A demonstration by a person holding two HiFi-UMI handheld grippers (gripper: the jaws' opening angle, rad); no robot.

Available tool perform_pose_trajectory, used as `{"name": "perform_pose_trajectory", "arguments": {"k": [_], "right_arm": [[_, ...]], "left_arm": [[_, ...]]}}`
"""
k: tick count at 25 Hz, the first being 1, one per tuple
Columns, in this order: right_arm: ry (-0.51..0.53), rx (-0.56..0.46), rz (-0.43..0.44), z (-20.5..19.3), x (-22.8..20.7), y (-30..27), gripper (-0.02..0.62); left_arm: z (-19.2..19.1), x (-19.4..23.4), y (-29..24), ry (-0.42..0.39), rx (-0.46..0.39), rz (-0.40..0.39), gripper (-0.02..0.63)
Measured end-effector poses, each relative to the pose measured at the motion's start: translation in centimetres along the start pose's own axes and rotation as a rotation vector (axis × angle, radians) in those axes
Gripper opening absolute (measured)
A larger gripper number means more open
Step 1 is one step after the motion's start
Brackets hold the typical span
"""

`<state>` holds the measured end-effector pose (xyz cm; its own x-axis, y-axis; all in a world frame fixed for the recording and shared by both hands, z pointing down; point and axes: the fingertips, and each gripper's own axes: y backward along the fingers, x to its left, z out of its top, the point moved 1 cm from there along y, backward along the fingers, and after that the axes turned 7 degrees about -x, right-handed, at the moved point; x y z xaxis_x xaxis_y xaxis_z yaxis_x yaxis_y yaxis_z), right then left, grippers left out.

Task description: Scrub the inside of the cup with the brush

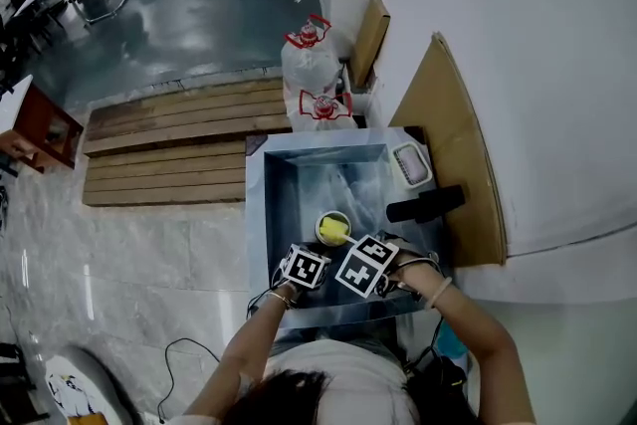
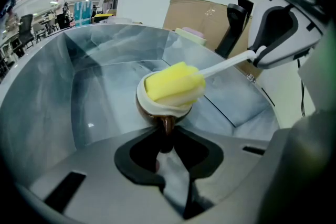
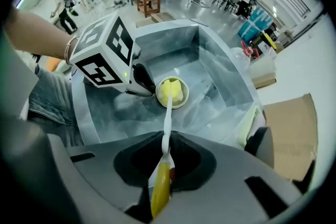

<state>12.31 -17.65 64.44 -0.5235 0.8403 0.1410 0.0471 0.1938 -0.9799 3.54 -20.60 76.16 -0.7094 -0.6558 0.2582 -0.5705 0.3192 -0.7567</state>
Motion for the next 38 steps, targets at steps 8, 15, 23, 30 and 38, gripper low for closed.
{"name": "perform_pose_trajectory", "arguments": {"k": [8,15,23,30,38], "right_arm": [[0.043,-0.048,0.011,3.1,-1.6,1.0,0.055],[-0.037,-0.048,0.058,3.6,-2.4,1.1,0.055],[-0.043,0.015,-0.027,2.0,-2.5,-0.4,0.055],[0.003,0.045,-0.016,1.9,-1.8,0.1,0.055],[-0.005,0.041,0.111,4.0,-1.0,0.6,0.055]], "left_arm": [[0.2,0.0,0.1,-0.032,0.011,0.009,0.078],[-0.7,0.0,-0.2,-0.015,0.042,0.007,0.075],[0.0,0.0,0.0,-0.029,0.016,0.007,0.075],[-0.9,0.1,-0.2,-0.001,0.040,0.009,0.077],[-0.7,-0.1,-0.2,-0.013,0.045,0.000,0.074]]}}
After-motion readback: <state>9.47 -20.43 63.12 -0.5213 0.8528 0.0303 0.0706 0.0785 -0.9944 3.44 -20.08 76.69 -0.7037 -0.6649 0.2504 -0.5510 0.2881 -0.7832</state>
